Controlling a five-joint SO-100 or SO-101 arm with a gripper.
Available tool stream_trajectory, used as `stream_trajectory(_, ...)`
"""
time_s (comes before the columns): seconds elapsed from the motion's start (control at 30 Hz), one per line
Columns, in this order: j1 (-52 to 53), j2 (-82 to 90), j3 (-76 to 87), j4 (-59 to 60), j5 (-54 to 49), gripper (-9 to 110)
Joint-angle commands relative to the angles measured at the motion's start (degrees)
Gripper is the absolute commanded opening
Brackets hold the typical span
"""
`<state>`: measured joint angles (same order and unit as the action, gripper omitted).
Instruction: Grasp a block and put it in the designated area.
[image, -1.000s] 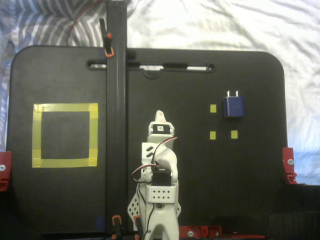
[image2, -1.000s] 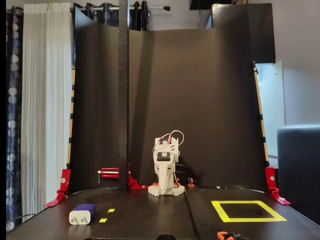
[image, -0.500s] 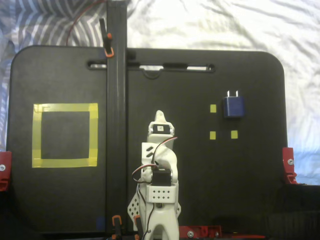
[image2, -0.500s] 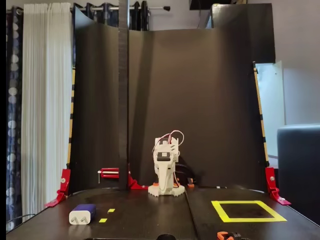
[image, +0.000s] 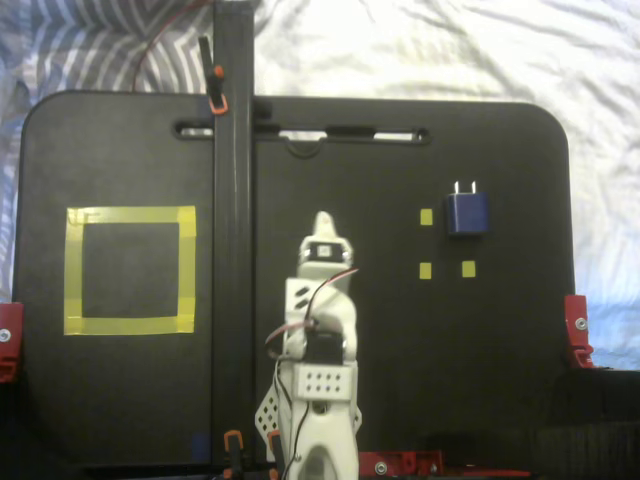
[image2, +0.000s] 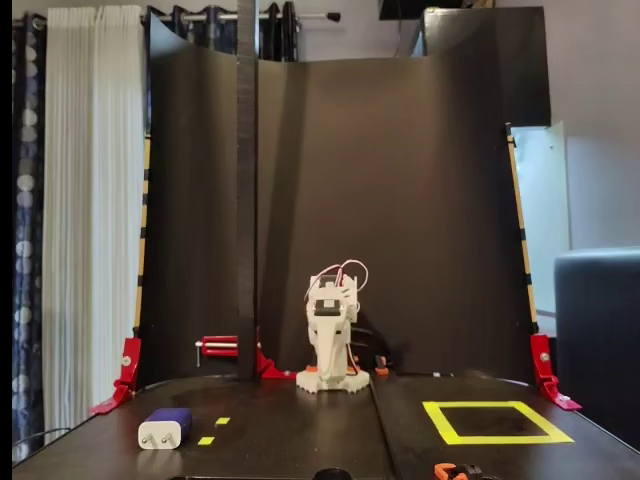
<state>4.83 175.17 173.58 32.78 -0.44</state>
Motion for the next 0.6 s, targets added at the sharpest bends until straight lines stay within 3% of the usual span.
stream_trajectory(0.0,1.9,-5.7,-8.4,-2.1,-0.2,0)
stream_trajectory(0.3,6.7,-24.1,-25.4,-4.1,-10.0,1)
stream_trajectory(0.57,11.2,-40.0,-38.0,-4.3,-29.3,2)
